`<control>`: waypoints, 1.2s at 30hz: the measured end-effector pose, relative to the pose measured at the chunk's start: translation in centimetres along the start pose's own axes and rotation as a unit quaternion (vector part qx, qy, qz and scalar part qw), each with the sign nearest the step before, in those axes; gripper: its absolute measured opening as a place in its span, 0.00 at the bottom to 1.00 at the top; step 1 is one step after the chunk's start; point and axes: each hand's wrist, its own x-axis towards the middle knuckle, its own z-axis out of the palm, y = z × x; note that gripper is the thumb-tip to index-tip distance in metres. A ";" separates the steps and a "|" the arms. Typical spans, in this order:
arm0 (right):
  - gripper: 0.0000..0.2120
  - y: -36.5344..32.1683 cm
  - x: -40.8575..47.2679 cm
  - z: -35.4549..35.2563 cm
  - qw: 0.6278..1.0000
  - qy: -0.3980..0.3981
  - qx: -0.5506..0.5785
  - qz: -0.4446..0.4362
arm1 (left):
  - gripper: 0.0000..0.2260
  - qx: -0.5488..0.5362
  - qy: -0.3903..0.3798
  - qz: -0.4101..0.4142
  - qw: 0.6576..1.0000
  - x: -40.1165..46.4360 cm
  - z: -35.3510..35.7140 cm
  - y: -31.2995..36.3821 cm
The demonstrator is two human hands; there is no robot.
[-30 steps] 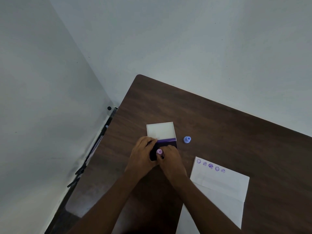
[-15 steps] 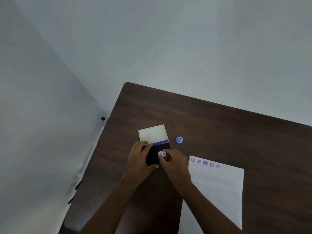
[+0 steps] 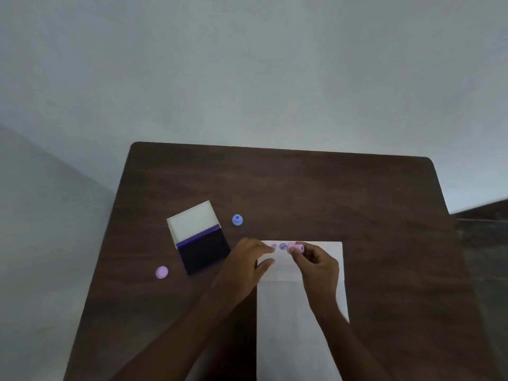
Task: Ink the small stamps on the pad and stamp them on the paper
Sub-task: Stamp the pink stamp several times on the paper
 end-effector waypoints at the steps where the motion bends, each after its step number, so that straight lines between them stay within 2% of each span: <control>1: 0.11 0.3 0.2 -0.3 1.000 0.009 0.014 0.001 | 0.19 0.003 0.015 0.027 1.000 0.1 0.4 0.6; 5: 0.08 1.4 1.5 -1.8 0.998 0.048 0.041 0.007 | 0.23 0.049 0.050 0.058 0.996 1.4 2.1 3.4; 13: 0.09 2.3 3.3 -1.8 0.997 0.048 0.057 0.022 | 0.20 0.087 0.060 0.062 0.992 3.5 4.1 4.2; 20: 0.08 2.5 3.9 -1.5 0.996 0.057 0.071 0.007 | 0.16 0.029 0.079 0.075 0.994 4.3 4.2 4.8; 24: 0.07 2.8 3.9 -1.5 0.996 0.054 0.067 -0.012 | 0.13 0.016 0.081 0.052 0.995 4.7 4.3 5.2; 29: 0.07 2.9 4.1 -1.6 0.997 0.057 0.050 -0.018 | 0.15 0.022 0.077 0.048 0.996 4.8 4.1 5.4; 36: 0.01 2.6 4.0 -1.5 0.995 0.083 -0.002 -0.053 | 0.16 0.016 0.073 0.014 0.997 5.1 4.2 5.7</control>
